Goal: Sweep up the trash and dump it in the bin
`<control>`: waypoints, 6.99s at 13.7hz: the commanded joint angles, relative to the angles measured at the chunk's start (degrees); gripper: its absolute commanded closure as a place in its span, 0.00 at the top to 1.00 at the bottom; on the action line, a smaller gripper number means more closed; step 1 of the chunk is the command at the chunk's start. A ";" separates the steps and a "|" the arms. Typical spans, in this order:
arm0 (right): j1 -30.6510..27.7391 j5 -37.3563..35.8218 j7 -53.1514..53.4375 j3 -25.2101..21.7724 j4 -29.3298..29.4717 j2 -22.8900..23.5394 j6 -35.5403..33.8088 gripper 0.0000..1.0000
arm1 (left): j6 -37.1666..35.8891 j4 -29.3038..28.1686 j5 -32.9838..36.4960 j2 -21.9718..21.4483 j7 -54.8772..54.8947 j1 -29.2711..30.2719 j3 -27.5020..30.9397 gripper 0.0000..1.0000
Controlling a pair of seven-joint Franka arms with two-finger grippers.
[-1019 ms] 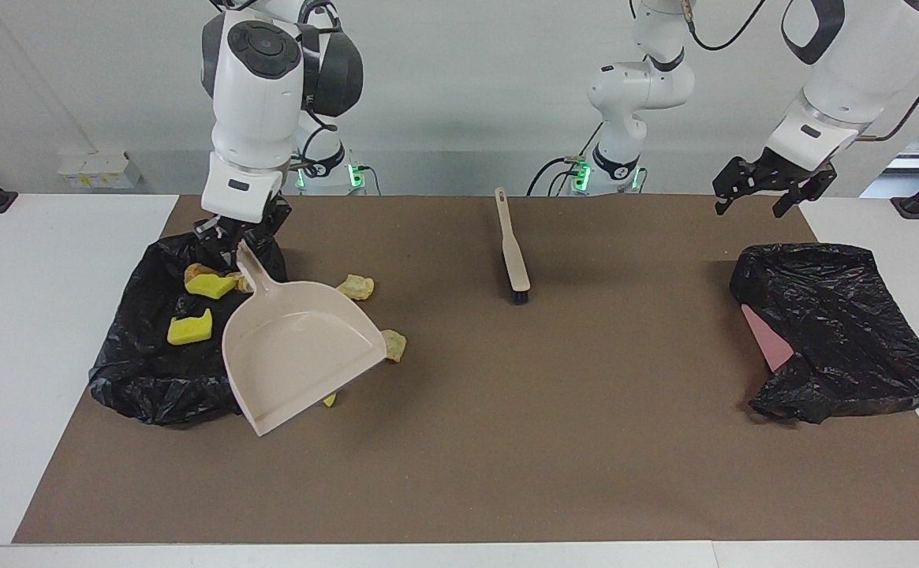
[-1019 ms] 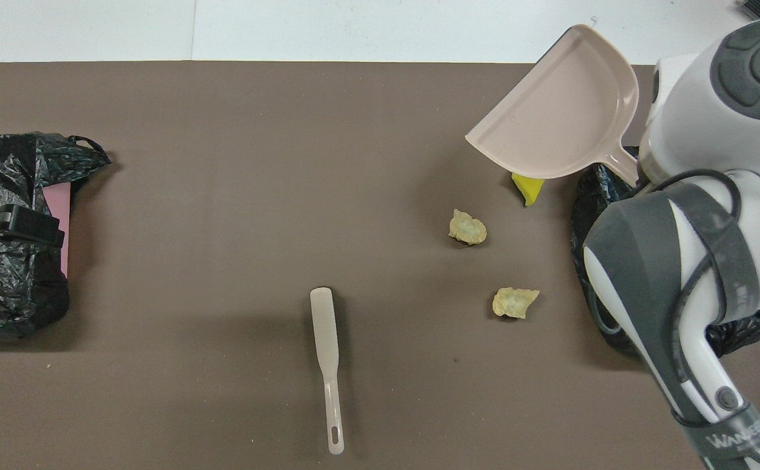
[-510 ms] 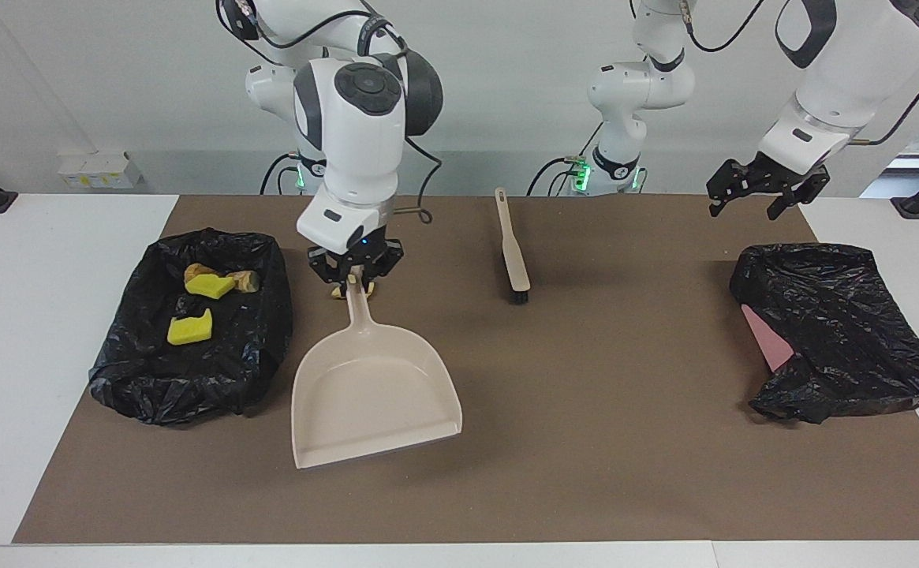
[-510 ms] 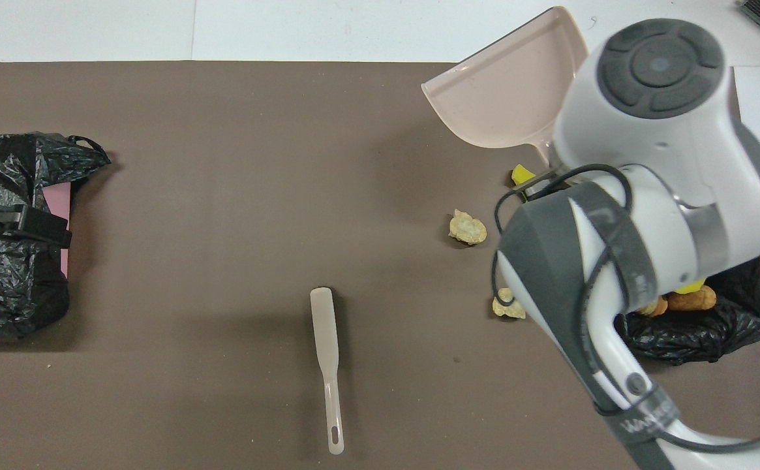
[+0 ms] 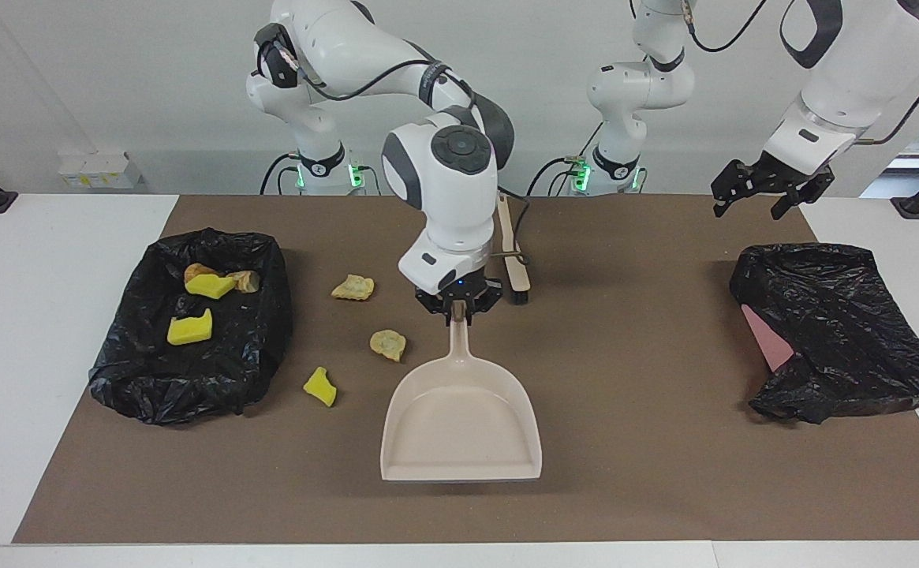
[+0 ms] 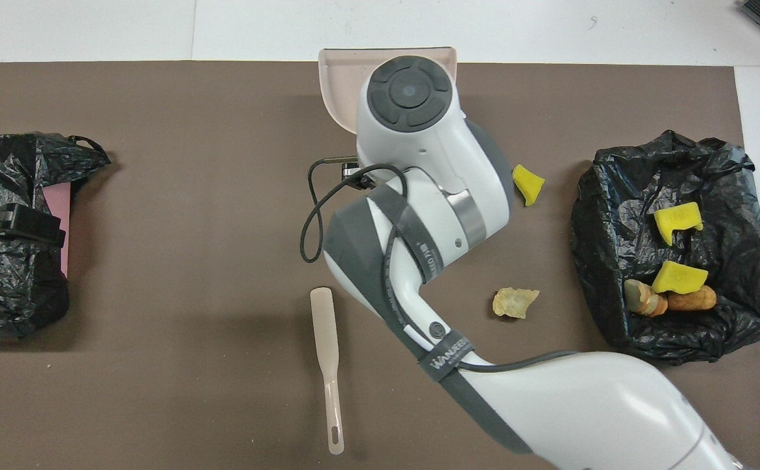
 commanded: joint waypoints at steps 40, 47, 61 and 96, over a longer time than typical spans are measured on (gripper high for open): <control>-17.60 -1.15 -10.67 0.80 -19.13 -24.74 -2.36 1.00 | 2.20 -0.44 0.80 0.13 -0.46 -1.48 -0.60 1.00; -23.50 -1.15 -11.65 0.80 -19.22 -31.17 -10.91 1.00 | 12.74 -7.28 -1.13 1.80 -5.72 -9.82 -0.69 1.00; -26.22 0.87 -13.31 0.80 -29.24 -40.32 -10.30 1.00 | 36.76 -11.08 -1.22 15.78 -26.84 -26.09 -0.69 1.00; -8.24 2.36 -8.35 1.42 -43.45 -43.57 -4.09 1.00 | 26.39 -4.40 3.00 15.87 11.27 -12.84 -0.08 0.00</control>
